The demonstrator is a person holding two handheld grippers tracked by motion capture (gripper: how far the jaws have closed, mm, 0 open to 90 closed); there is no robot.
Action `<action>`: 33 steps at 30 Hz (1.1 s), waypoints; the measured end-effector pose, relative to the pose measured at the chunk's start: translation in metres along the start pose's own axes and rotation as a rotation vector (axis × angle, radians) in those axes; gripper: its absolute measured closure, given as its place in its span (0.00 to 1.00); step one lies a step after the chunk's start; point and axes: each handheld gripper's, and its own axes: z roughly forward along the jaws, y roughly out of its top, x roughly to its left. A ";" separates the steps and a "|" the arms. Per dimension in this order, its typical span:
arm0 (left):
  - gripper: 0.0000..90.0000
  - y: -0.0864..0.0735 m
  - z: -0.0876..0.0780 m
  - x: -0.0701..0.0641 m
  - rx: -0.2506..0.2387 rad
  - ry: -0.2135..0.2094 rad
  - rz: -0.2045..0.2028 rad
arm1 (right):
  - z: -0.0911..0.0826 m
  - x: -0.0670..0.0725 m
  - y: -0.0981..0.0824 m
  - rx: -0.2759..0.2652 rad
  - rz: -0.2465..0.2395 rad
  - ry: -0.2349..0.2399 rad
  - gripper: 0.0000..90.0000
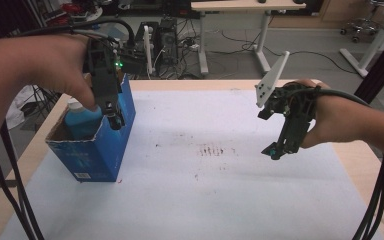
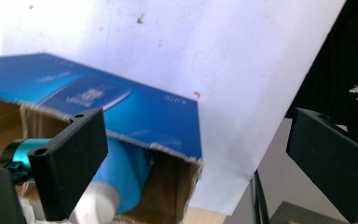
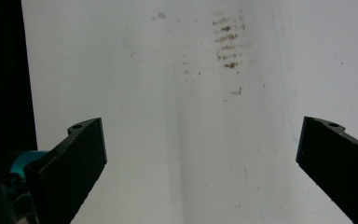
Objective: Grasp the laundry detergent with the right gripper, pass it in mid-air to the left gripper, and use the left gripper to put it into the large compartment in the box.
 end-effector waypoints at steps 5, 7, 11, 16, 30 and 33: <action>0.03 0.016 0.010 0.000 0.000 -0.022 0.041 | -0.001 -0.011 -0.004 0.085 -0.008 0.005 0.01; 0.02 0.022 0.015 0.001 -0.006 -0.027 0.054 | 0.001 -0.017 -0.007 0.110 -0.001 0.001 0.01; 0.02 0.029 0.023 -0.001 -0.016 -0.049 0.070 | 0.006 -0.028 -0.014 0.154 0.013 -0.002 0.01; 0.02 0.032 0.025 0.000 -0.018 -0.066 0.101 | 0.006 -0.035 -0.022 0.166 0.020 -0.004 0.01; 0.02 0.053 0.028 0.005 -0.045 -0.060 0.139 | 0.002 -0.042 -0.028 0.160 0.036 -0.012 0.01; 0.02 0.053 0.028 0.006 -0.039 -0.062 0.140 | 0.002 -0.044 -0.028 0.154 0.025 -0.014 0.01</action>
